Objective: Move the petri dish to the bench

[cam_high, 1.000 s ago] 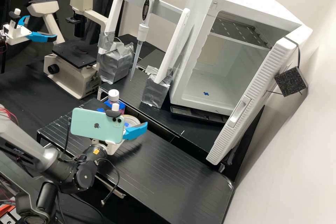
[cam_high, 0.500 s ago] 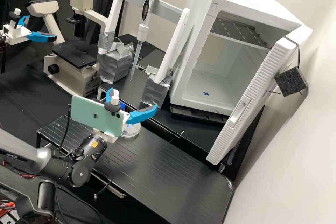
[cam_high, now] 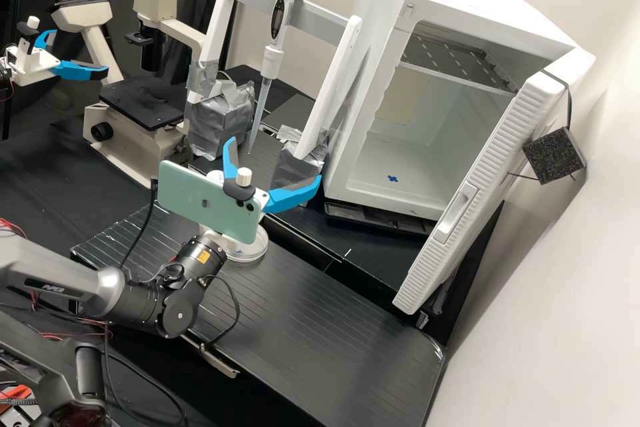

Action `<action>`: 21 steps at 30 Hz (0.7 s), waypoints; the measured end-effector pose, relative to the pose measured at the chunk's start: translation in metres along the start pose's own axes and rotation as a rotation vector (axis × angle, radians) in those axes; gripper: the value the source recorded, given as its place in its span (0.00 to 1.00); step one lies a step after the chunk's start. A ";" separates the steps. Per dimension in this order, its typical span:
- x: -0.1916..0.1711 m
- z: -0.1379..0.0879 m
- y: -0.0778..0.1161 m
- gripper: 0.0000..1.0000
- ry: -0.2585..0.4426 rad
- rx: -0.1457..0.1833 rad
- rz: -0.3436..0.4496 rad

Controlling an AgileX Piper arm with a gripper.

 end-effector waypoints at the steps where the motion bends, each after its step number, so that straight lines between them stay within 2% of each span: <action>1: 0.003 -0.003 -0.003 1.00 0.002 0.024 0.003; 2: 0.006 -0.008 -0.008 1.00 0.013 0.042 -0.003; 5: 0.010 -0.019 -0.019 1.00 0.008 0.064 -0.016; 9: 0.014 -0.033 -0.031 1.00 0.028 0.048 -0.017; 11: 0.016 -0.037 -0.035 1.00 0.029 0.055 0.002; 15: 0.018 -0.033 -0.041 1.00 0.025 0.089 0.067; 21: 0.016 -0.014 -0.054 1.00 -0.078 0.068 0.077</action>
